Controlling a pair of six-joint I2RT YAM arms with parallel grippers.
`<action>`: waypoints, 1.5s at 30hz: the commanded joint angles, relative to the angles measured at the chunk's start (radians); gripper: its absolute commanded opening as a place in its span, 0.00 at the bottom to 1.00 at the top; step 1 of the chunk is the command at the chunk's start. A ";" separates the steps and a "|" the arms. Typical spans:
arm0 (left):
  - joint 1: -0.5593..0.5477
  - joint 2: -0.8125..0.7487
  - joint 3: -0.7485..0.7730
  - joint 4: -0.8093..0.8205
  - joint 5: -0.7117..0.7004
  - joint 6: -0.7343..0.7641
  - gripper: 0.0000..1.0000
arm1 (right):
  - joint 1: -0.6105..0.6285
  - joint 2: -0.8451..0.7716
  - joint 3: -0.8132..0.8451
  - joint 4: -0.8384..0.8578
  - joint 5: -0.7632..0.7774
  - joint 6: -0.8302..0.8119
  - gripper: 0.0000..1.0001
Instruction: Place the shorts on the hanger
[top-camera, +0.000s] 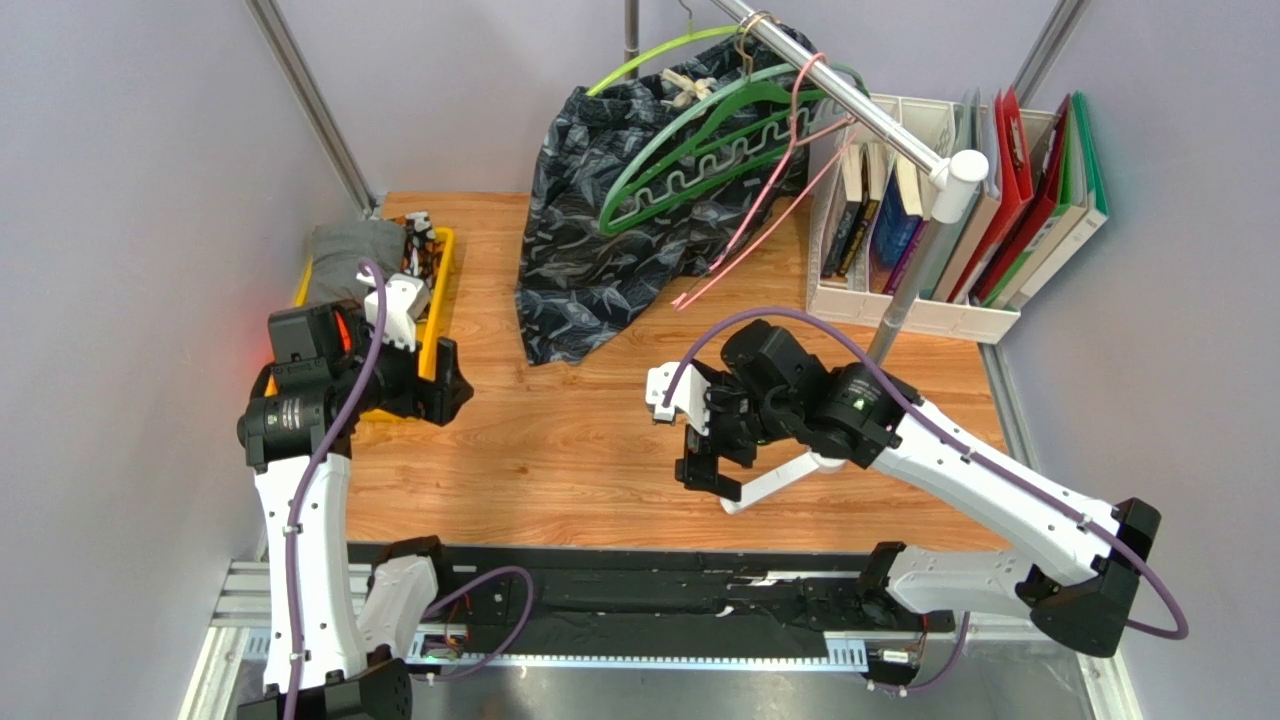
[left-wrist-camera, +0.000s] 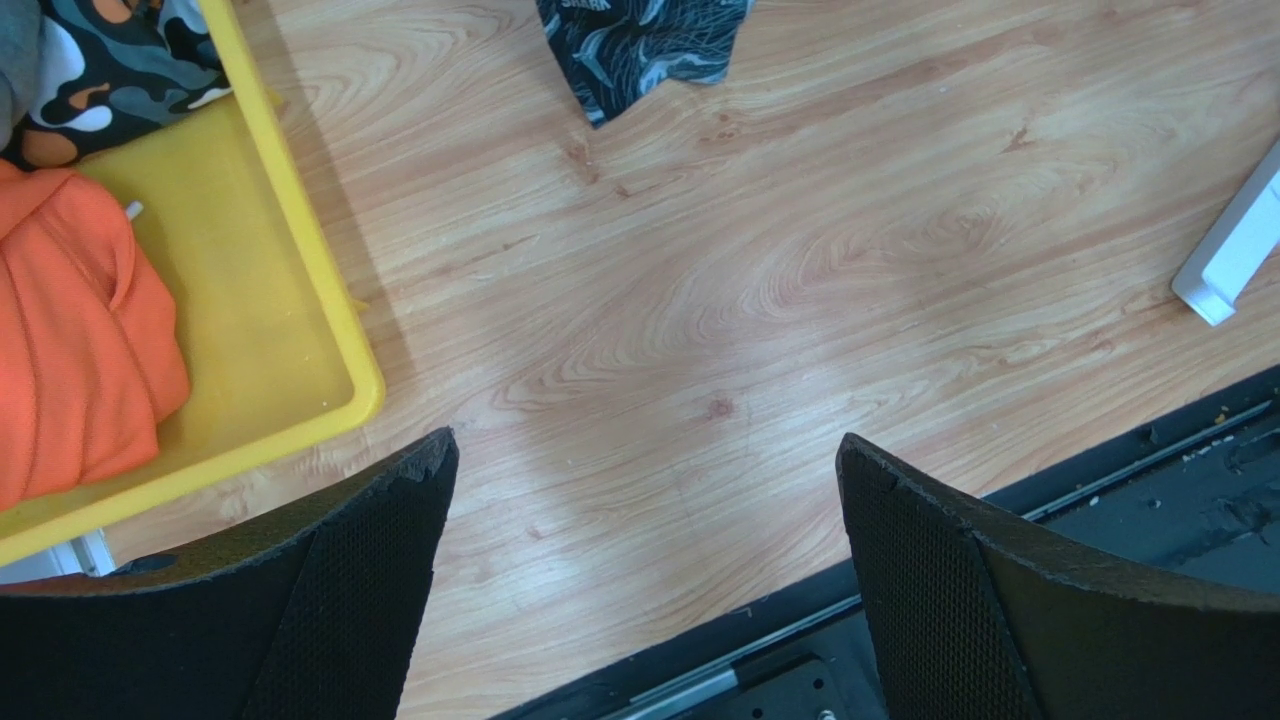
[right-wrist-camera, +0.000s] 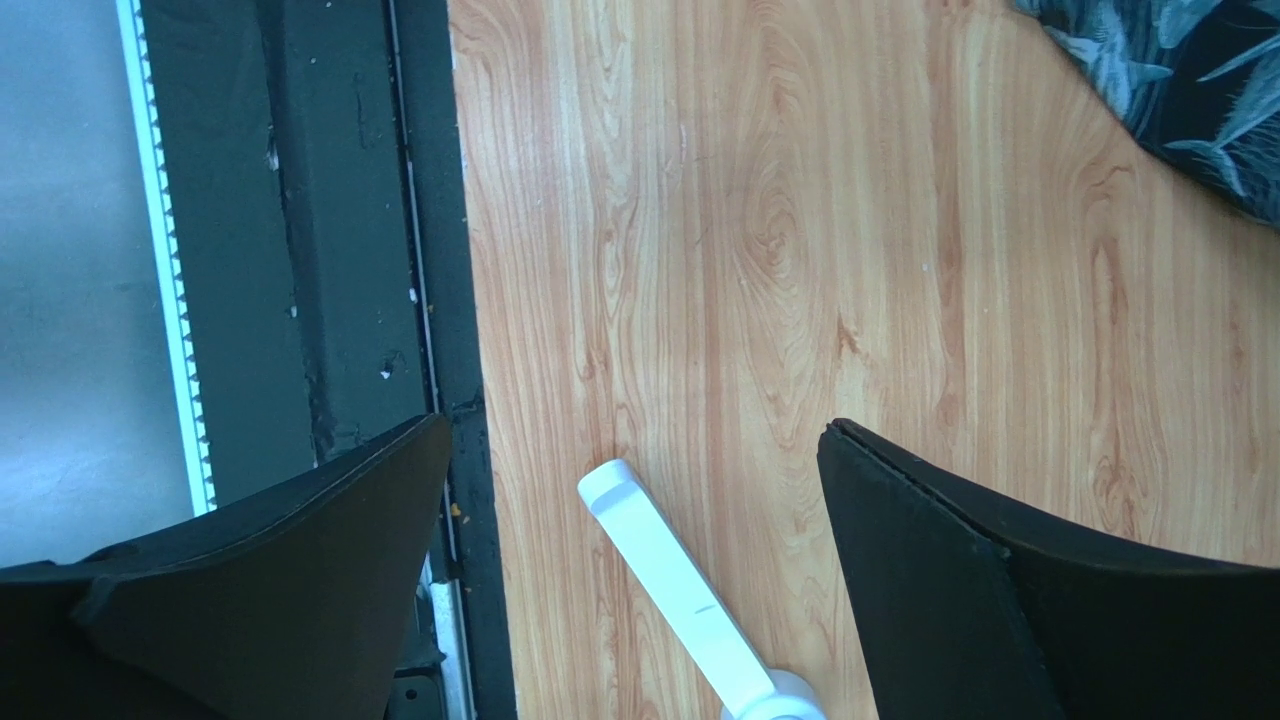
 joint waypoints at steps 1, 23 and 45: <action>-0.002 0.007 0.014 0.029 -0.008 -0.041 0.99 | 0.022 0.025 0.061 0.023 -0.016 -0.023 1.00; -0.002 0.038 0.000 0.039 -0.064 -0.082 0.99 | 0.064 0.079 0.071 0.069 0.019 -0.036 1.00; 0.311 0.688 0.515 -0.099 -0.122 0.186 0.99 | 0.180 0.416 0.428 0.063 0.025 0.013 1.00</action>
